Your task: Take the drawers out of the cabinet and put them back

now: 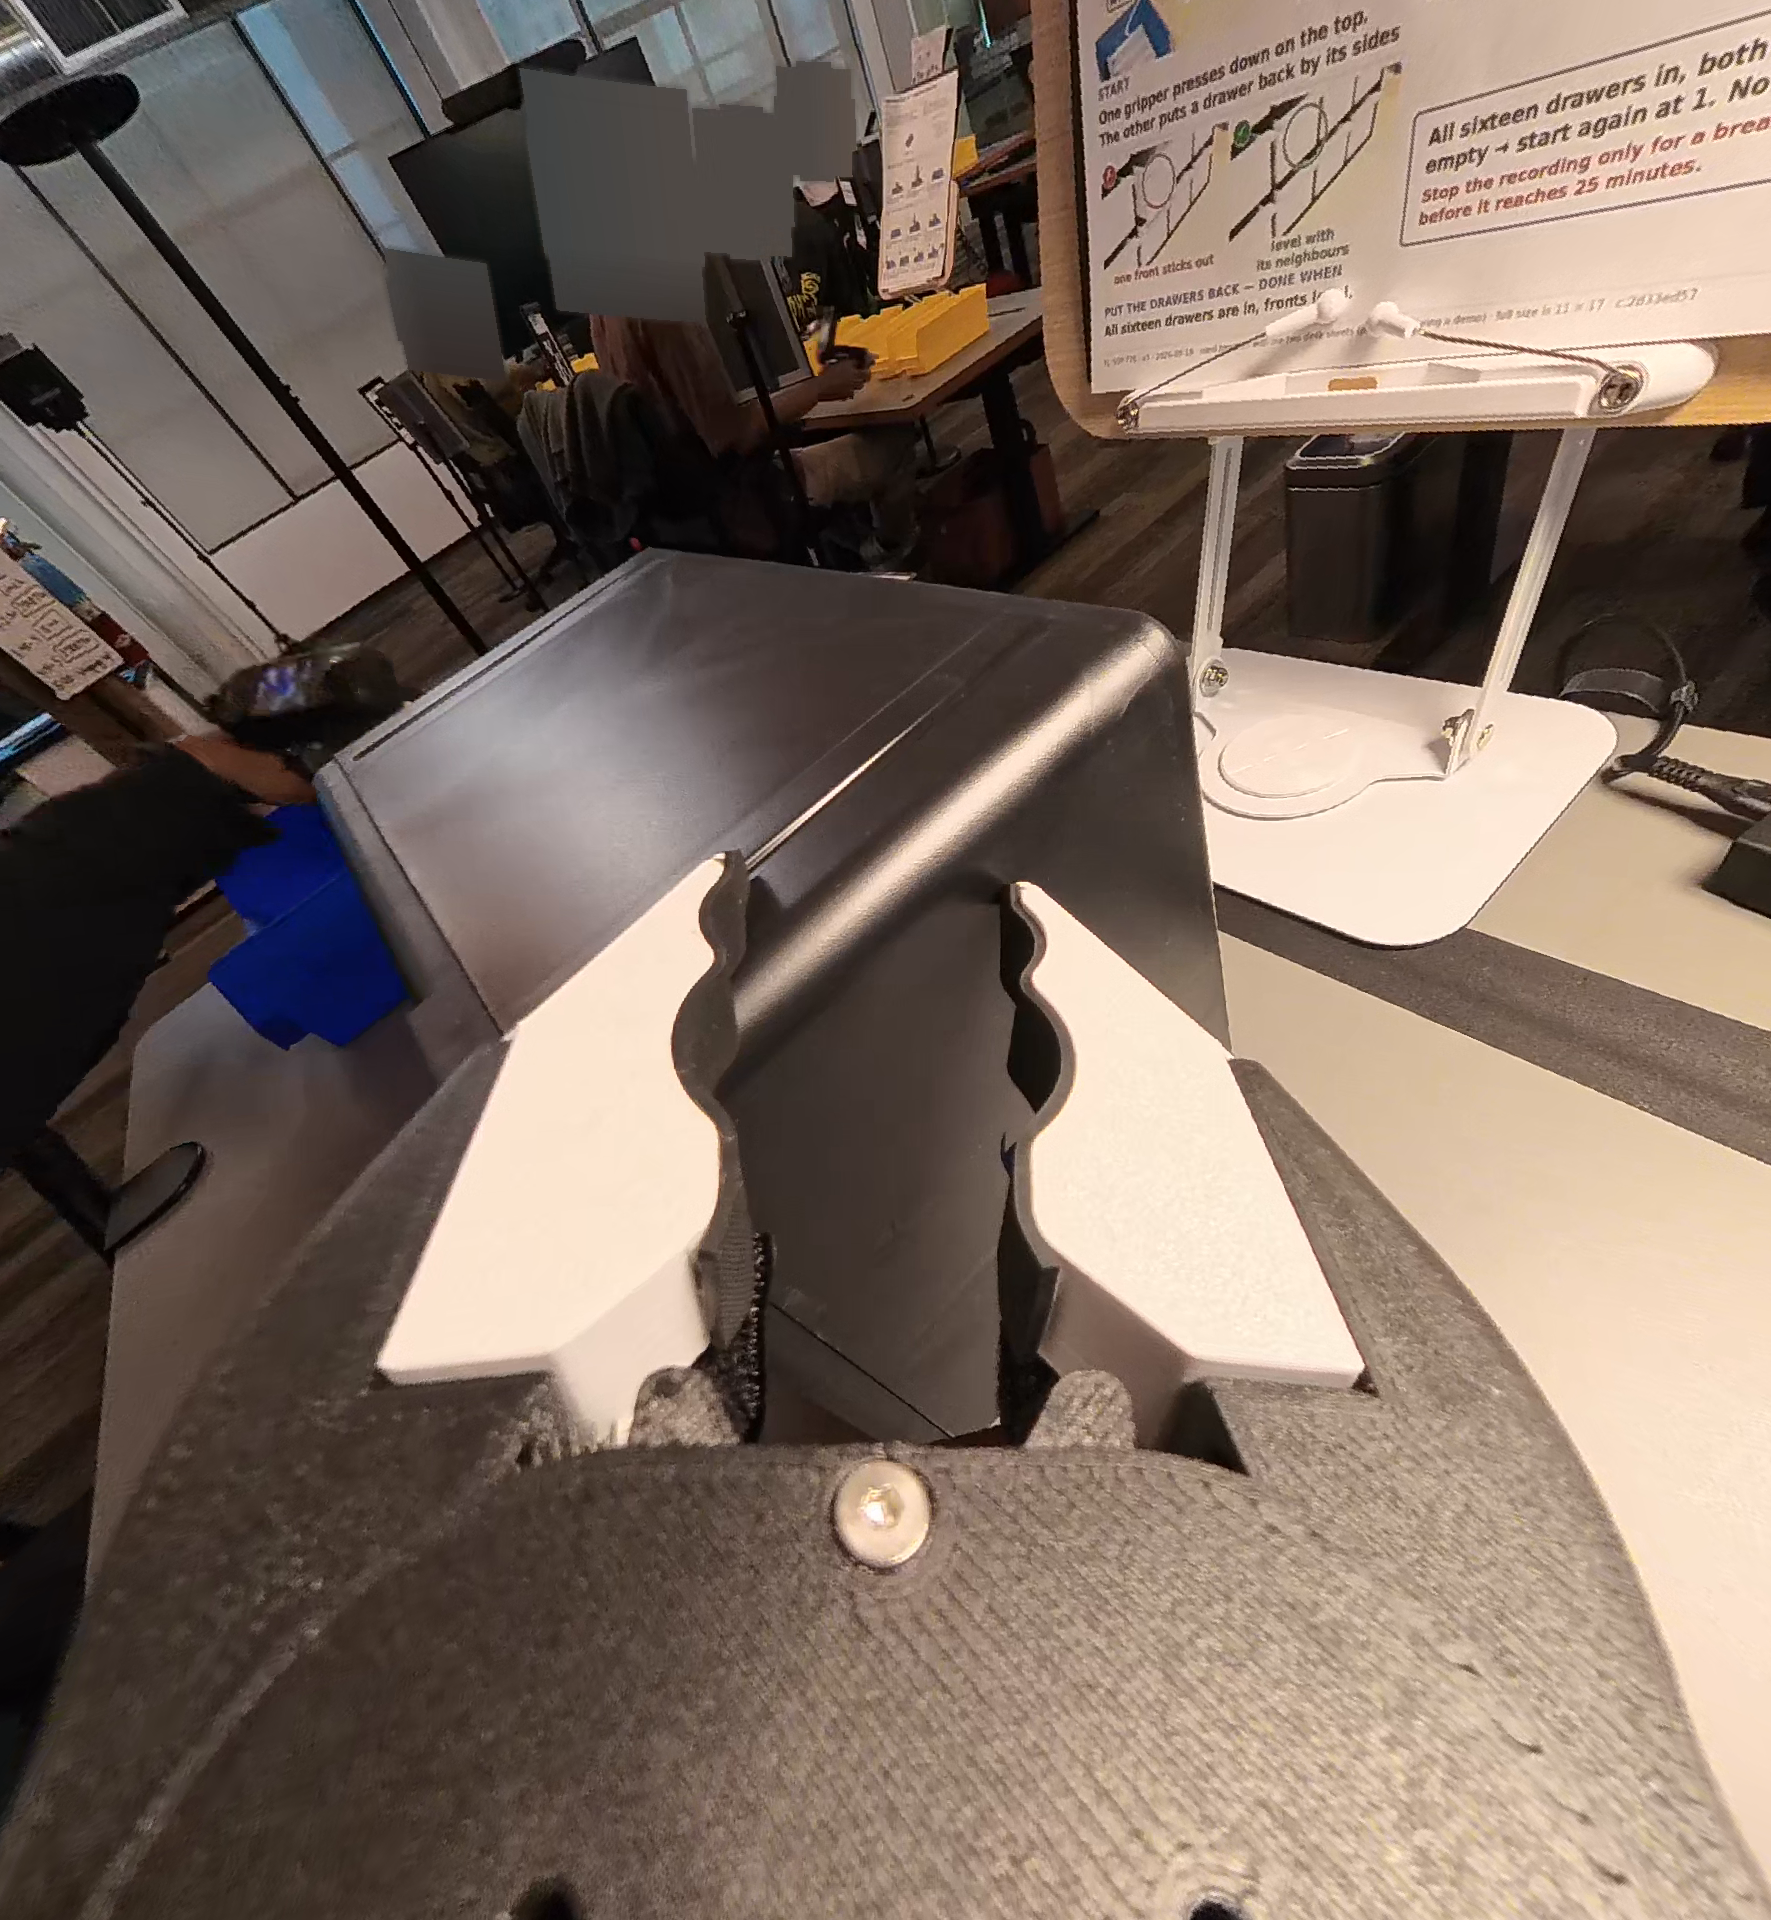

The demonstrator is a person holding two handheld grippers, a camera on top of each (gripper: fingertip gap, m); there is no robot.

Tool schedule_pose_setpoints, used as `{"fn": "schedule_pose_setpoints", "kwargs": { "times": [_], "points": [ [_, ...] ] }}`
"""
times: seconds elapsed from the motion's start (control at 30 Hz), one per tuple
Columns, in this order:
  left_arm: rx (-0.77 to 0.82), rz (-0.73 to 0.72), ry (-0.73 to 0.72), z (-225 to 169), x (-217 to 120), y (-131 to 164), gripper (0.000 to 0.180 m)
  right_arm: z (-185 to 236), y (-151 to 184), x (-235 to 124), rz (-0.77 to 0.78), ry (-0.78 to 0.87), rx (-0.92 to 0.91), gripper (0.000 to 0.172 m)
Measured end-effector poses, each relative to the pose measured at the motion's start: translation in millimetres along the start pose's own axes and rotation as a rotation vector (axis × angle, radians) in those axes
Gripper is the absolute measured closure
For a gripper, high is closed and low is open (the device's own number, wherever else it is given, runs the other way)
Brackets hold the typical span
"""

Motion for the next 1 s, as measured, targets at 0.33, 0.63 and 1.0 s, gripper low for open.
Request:
{"fn": "schedule_pose_setpoints", "kwargs": {
  "times": [0.33, 0.63, 1.0],
  "points": [
    [-0.041, 0.027, -0.033, -15.2, -11.5, 20.0, 0.175, -0.1, -0.2, 0.1, -0.001, 0.000, 0.001, 0.119],
    [-0.123, -0.202, -0.251, -41.3, -166.3, 5.1, 0.177, 0.7, -0.2, 0.0, 0.000, 0.002, 0.003, 0.120],
    [0.197, -0.528, 0.406, -250.5, -222.6, -124.4, 0.178, 1.0, -0.1, 0.1, -0.002, 0.000, 0.006, 0.120]
  ]
}}
Point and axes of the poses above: each gripper's, where its closed fingertips meet, x out along the fingers, y out of its underside, z = x × y across the jaws, the point moved 7 cm from there along -x, back along the fingers, and after that the axes turned 13 degrees about z, right-handed, at the moved point
